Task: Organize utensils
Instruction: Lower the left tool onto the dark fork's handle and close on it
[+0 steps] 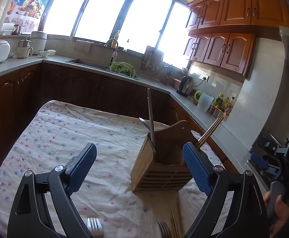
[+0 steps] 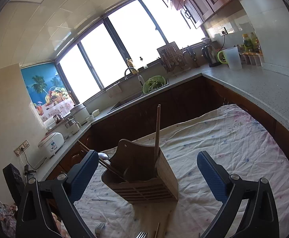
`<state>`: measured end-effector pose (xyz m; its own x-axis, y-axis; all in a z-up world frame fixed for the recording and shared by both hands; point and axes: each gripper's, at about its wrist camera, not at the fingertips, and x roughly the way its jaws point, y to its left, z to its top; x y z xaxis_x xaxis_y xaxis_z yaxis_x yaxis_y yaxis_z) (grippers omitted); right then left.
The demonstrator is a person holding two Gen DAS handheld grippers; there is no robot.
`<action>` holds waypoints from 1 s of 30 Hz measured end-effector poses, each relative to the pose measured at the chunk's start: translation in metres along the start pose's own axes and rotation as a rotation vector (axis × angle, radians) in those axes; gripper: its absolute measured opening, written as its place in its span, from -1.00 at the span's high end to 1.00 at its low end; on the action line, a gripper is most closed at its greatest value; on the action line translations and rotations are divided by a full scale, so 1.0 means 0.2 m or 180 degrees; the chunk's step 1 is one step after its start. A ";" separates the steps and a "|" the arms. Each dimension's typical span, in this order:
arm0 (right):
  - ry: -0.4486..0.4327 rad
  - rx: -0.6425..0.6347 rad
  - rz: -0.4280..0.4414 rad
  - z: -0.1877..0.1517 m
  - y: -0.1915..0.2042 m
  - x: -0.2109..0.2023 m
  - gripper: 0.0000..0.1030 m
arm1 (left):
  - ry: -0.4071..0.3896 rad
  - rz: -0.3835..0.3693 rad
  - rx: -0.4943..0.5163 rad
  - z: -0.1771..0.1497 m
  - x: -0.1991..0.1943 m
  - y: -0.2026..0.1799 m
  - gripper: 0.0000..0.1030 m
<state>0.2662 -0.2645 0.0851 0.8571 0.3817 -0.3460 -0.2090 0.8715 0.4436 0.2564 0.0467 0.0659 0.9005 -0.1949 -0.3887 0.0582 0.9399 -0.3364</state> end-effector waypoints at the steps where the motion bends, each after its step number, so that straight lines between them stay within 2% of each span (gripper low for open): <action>1: 0.0002 0.0001 -0.0008 -0.02 0.00 -0.02 -0.95 | 0.0027 0.0013 -0.0022 -0.02 -0.02 0.00 -0.78; 12: 0.0185 0.0124 -0.0170 -0.31 -0.12 -0.28 -0.96 | 0.0329 -0.0009 -0.0059 -0.27 -0.23 -0.01 -0.81; 20: 0.0231 0.0171 -0.0313 -0.48 -0.19 -0.46 -0.96 | 0.0550 -0.0052 -0.0101 -0.46 -0.30 -0.01 -0.81; 30: 0.0491 0.0108 -0.0431 -0.65 -0.22 -0.46 -0.96 | 0.0789 -0.0042 -0.0038 -0.60 -0.30 -0.03 -0.81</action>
<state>0.1354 -0.2974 -0.0090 0.7934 0.3066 -0.5258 -0.0786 0.9082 0.4110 0.1510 0.0195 -0.0128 0.7663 -0.2714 -0.5824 0.0629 0.9338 -0.3523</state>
